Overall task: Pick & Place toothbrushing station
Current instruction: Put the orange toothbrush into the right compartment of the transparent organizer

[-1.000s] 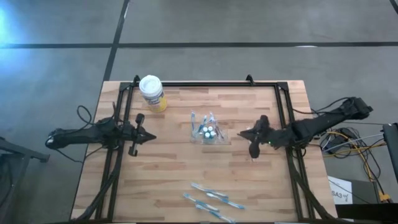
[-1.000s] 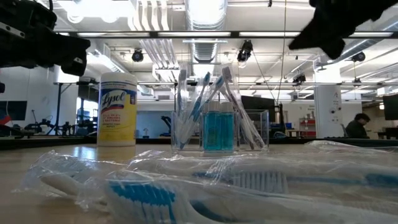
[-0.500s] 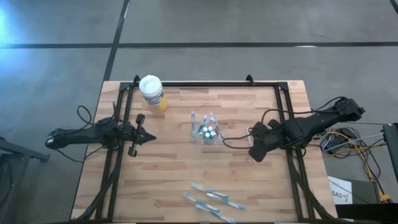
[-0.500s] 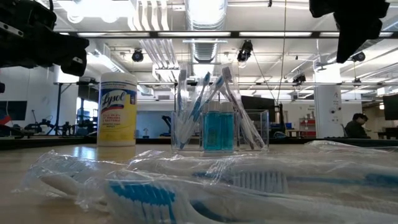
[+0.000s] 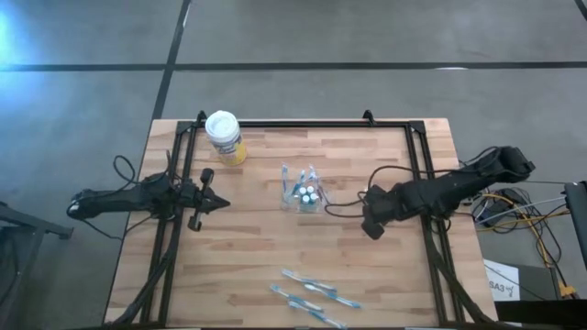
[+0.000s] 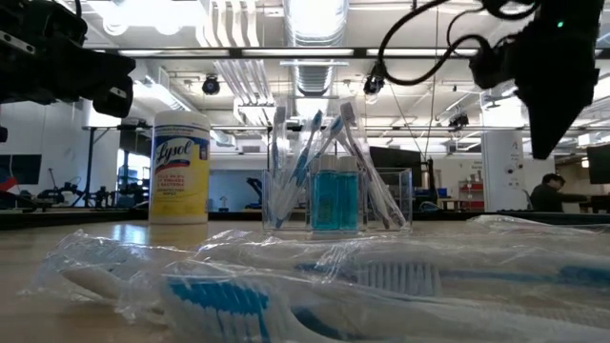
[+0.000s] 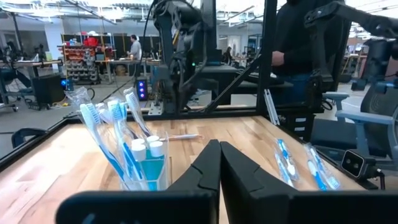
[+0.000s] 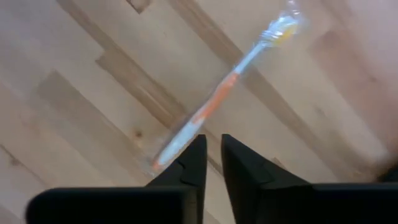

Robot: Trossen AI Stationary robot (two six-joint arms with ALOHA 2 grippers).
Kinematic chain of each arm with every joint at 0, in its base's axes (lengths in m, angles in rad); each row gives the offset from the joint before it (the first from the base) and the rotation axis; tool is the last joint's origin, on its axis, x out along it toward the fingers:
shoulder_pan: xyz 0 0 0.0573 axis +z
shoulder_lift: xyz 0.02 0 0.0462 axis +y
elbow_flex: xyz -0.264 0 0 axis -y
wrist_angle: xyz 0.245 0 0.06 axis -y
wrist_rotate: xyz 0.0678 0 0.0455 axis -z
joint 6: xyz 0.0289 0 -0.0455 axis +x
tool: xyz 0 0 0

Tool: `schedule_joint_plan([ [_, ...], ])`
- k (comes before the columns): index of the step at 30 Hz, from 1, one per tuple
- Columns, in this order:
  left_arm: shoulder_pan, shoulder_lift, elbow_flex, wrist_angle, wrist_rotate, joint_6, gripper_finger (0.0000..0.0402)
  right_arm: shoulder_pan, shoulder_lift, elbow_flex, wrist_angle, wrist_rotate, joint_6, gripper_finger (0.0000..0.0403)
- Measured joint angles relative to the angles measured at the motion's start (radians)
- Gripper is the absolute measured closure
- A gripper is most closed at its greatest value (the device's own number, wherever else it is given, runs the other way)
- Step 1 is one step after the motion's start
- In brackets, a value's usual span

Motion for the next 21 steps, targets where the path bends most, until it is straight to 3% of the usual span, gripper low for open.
schedule_joint_plan([
  [5,0.000,0.003,0.000,-0.002,0.001,0.003,0.0396,-0.061,-0.042,-0.111,0.171,-0.055,-0.008,0.0296],
  [12,0.000,0.003,0.000,-0.003,0.001,0.003,0.0394,-0.140,-0.037,-0.188,0.233,-0.064,0.051,0.0207],
  [21,0.000,0.005,0.000,-0.004,0.001,0.001,0.0388,-0.184,0.020,-0.255,0.366,-0.069,0.051,0.0170],
])
